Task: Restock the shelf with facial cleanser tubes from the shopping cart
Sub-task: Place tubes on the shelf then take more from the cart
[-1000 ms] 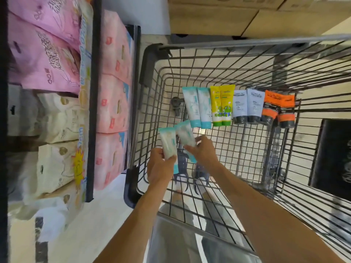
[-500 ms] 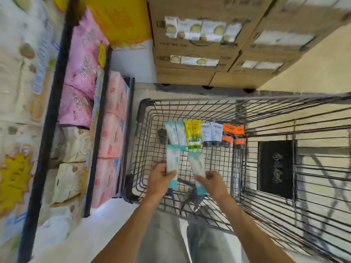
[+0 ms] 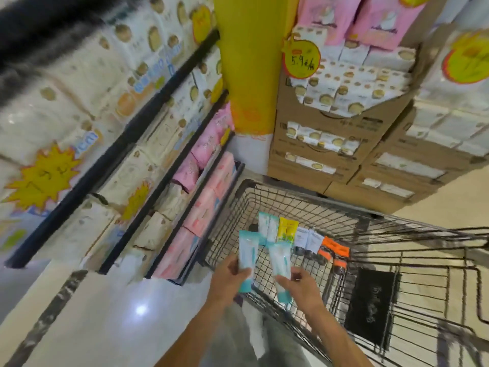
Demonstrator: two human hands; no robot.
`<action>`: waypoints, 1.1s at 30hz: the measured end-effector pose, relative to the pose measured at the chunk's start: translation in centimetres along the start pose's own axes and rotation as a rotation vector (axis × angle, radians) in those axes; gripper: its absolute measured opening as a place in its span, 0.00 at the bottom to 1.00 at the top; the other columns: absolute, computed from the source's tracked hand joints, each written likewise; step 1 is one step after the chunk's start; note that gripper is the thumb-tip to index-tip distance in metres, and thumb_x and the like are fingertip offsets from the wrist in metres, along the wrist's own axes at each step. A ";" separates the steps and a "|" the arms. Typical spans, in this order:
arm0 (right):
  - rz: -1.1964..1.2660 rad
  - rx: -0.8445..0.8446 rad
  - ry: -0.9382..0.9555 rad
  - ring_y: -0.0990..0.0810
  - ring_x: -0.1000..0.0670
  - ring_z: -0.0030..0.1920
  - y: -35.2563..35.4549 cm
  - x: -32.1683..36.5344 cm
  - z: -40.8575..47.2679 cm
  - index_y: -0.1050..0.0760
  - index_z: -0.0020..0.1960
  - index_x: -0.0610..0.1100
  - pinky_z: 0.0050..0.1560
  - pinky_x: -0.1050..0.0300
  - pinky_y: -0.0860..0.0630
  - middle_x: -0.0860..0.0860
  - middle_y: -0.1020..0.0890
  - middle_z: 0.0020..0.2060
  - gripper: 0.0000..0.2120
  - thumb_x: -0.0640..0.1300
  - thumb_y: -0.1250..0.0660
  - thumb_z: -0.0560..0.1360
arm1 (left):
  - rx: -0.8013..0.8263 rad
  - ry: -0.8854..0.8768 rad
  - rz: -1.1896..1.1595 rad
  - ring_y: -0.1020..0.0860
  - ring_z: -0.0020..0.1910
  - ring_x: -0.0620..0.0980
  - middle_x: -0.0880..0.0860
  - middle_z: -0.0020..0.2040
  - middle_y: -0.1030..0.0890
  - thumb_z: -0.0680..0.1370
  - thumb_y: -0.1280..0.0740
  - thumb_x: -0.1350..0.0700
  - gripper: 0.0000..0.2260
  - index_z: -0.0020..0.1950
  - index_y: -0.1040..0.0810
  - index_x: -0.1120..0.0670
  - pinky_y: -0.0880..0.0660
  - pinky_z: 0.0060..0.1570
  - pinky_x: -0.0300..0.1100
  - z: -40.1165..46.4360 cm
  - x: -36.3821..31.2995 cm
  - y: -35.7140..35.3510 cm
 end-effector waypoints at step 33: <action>-0.833 1.114 0.689 0.14 0.50 0.44 -38.3 -16.9 -45.2 0.18 0.51 0.46 0.51 0.50 0.16 0.52 0.13 0.42 0.10 0.40 0.21 0.72 | -1.317 0.018 -0.778 0.15 0.42 0.41 0.46 0.47 0.14 0.75 0.24 0.61 0.10 0.55 0.18 0.53 0.23 0.39 0.31 -57.9 40.2 18.1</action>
Point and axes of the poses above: each hand's wrist, its own z-axis towards the middle knuckle, its own y-axis out of the back of the hand, x = y × z, the point moved 4 cm from there along z, towards the middle knuckle
